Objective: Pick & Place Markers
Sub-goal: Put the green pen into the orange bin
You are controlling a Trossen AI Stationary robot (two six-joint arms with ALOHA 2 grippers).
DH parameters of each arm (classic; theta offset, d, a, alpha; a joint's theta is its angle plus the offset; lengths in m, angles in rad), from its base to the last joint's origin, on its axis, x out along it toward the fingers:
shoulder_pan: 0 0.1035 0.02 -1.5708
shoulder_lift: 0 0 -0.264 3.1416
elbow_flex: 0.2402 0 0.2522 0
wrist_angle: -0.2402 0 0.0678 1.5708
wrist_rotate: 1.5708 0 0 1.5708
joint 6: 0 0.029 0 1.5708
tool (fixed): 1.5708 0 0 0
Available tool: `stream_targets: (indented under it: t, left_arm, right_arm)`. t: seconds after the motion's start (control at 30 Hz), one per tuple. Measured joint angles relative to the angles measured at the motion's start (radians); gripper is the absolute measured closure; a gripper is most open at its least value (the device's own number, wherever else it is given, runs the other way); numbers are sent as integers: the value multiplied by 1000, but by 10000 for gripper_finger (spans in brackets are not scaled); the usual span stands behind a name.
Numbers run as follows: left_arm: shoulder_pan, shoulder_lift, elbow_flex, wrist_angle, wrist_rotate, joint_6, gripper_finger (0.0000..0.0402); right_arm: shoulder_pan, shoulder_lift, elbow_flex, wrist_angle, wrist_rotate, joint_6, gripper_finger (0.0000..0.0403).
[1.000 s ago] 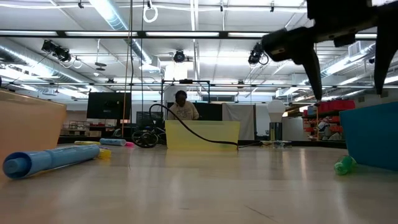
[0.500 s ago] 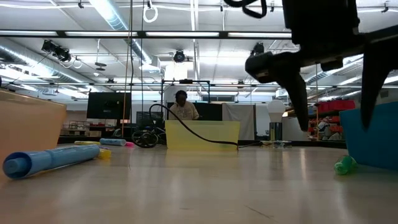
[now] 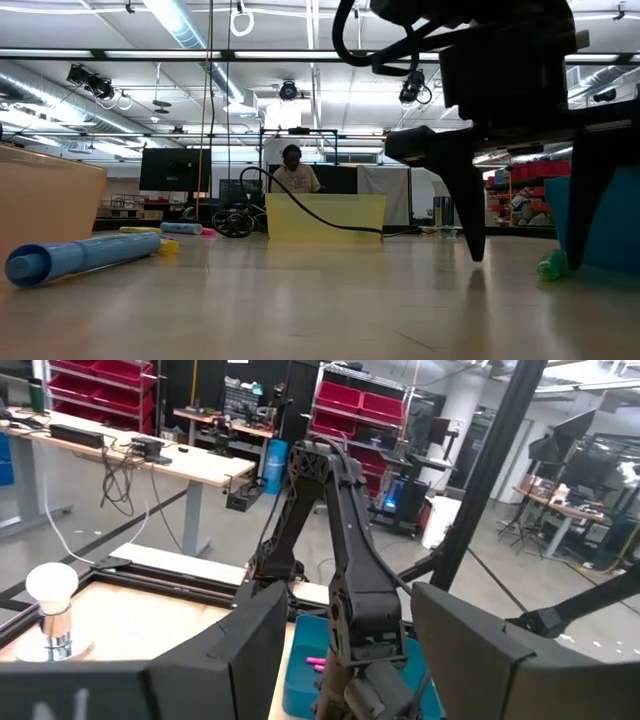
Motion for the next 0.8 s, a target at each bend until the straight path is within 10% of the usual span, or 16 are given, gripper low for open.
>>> stream_targets:
  t: [0.8]
  left_arm:
    - [0, 0, 0, -3, 33, -2, 179]
  right_arm:
    - [8, -5, -3, -24, -23, 21, 386]
